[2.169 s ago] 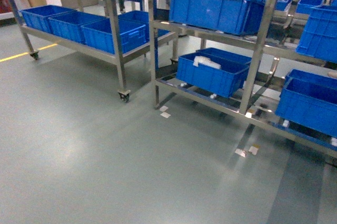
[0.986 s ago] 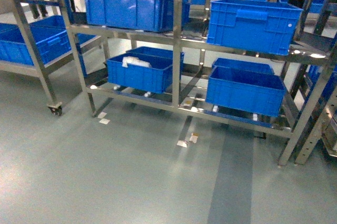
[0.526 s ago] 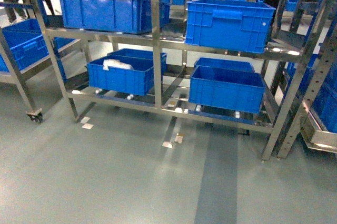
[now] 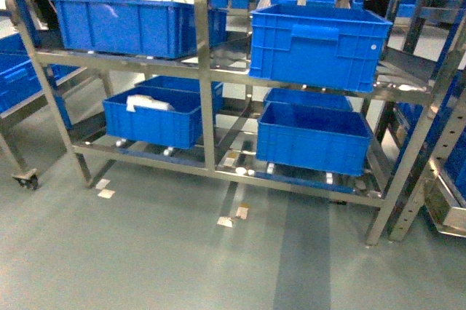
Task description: Pick red block from blue box to shelf
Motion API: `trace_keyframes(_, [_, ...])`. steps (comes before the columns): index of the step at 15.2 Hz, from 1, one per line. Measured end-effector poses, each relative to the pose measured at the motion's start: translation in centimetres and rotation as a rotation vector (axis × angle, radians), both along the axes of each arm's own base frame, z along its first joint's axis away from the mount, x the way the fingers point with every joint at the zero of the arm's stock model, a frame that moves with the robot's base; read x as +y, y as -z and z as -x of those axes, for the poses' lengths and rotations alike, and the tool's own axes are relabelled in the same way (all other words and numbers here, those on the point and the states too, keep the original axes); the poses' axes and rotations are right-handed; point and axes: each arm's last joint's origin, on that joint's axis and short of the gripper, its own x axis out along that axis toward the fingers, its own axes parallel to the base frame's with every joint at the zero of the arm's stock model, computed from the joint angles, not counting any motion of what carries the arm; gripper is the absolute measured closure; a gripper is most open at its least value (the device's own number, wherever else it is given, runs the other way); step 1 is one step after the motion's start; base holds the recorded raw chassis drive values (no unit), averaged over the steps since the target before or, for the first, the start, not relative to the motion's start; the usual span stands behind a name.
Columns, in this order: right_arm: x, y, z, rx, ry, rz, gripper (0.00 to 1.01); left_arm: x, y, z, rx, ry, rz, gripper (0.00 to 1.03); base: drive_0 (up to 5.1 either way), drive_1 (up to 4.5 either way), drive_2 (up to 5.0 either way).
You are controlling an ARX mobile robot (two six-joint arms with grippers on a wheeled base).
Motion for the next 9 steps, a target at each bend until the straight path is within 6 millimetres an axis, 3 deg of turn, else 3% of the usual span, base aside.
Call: trace_keyframes(9, [0.0, 0.0, 0.0, 0.0, 0.0, 0.0, 0.73, -0.01, 0.01, 0.0, 0.001, 0.001, 0.0, 0.05, -0.1, 3.2, -3.3])
